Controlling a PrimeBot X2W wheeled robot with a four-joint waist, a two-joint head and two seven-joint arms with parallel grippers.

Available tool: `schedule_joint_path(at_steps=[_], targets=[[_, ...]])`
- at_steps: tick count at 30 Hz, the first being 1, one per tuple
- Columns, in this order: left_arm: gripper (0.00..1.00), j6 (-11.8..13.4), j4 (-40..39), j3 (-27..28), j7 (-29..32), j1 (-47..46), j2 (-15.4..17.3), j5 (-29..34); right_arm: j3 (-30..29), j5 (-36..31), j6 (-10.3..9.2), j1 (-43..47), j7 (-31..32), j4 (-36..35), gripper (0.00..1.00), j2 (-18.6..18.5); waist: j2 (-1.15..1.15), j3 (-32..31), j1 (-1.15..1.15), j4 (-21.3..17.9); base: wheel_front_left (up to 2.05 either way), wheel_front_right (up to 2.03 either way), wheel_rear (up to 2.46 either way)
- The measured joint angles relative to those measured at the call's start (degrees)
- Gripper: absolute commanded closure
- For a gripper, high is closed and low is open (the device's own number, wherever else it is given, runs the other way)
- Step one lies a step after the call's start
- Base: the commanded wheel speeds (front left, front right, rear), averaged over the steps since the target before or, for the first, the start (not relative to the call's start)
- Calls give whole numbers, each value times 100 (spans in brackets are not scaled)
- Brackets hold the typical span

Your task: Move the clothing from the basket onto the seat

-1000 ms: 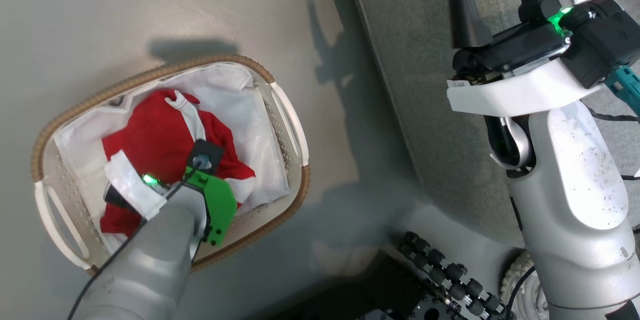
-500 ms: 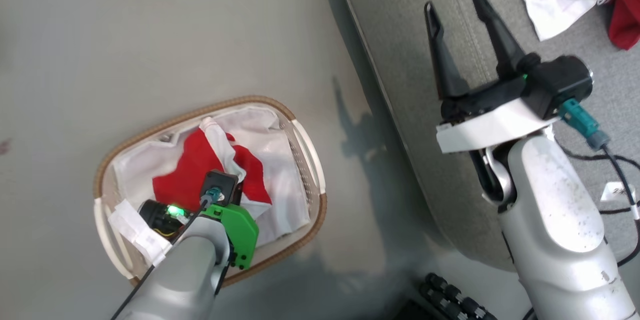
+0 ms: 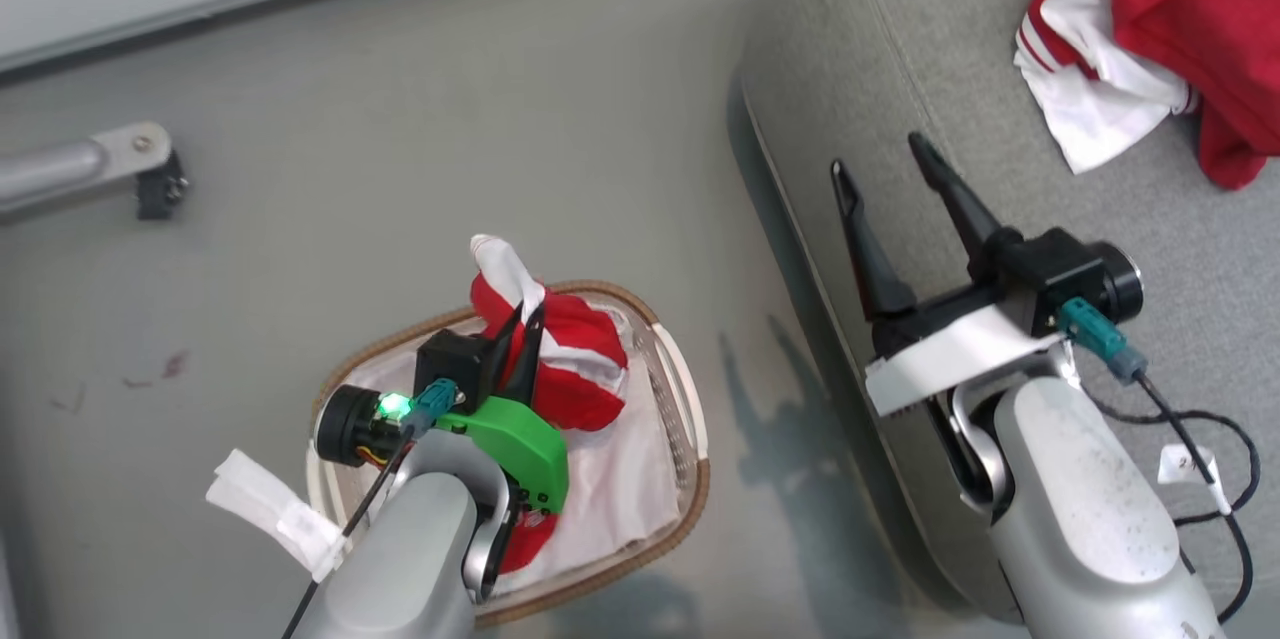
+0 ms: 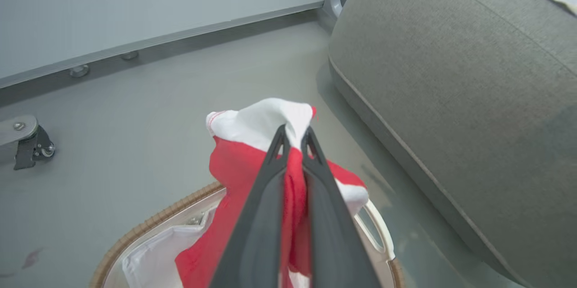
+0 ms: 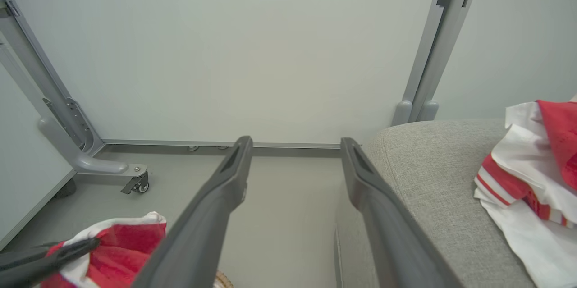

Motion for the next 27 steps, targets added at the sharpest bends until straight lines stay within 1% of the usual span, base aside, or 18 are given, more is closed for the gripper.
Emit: schedule_joint_path(at_steps=[6, 17, 23, 27], targets=[[100, -97, -764, 357, 0, 277, -2, 177, 49, -15, 0, 317, 0, 144, 0, -1, 0, -486, 0, 191, 0, 0, 0], [100, -137, -1836, 679, -1, 464, -7, 171, 162, -23, 0, 814, 0, 360, 0, -1, 0, -1206, 0, 415, 0, 0, 0], [100, -124, -2131, 723, -1, 464, -5, 120, 323, -49, 0, 1066, 0, 497, 0, 0, 0, -1472, 0, 483, 0, 0, 0], [100, -105, -2187, 682, -1, 464, -7, 68, 508, -53, 0, 1172, 0, 608, 0, -34, 0, -1599, 0, 531, 0, 0, 0]])
